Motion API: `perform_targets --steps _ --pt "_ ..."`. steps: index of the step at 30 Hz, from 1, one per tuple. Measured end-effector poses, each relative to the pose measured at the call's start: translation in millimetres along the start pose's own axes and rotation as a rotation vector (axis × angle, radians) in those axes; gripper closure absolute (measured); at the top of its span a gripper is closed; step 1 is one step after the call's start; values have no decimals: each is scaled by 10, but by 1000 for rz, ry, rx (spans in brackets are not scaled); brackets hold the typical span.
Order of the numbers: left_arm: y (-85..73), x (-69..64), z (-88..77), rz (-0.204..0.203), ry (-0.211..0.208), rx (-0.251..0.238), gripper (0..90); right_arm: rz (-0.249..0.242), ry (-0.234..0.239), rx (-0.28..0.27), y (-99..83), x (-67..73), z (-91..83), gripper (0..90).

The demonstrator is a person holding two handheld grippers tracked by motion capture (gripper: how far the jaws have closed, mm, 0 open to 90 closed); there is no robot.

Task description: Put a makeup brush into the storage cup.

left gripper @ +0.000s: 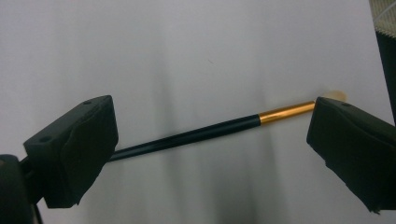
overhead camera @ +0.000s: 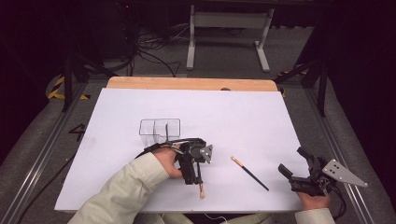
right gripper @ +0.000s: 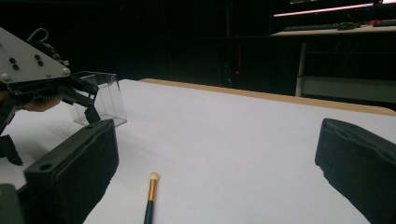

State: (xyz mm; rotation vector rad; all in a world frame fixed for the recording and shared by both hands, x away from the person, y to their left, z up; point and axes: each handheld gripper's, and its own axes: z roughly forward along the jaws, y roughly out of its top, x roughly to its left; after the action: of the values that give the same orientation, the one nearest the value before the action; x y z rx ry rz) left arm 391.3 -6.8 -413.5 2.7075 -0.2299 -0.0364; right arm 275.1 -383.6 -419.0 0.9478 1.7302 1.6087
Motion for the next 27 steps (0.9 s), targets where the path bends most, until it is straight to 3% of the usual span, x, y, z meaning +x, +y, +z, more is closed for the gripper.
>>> perform_targets --steps 7,9,20,27 --pt "-5 18 68 -10 -20 13 26 1 -2 -1 -3 -1 -21 3" --pt "-3 26 84 5 -29 20 26 6 2 -3 -2 4 -21 3" --pt "-8 28 153 -6 -35 58 25 2 1 -3 -2 -1 -23 3" --pt "-6 30 189 2 -50 58 28 19 10 -3 -4 -5 -21 3"
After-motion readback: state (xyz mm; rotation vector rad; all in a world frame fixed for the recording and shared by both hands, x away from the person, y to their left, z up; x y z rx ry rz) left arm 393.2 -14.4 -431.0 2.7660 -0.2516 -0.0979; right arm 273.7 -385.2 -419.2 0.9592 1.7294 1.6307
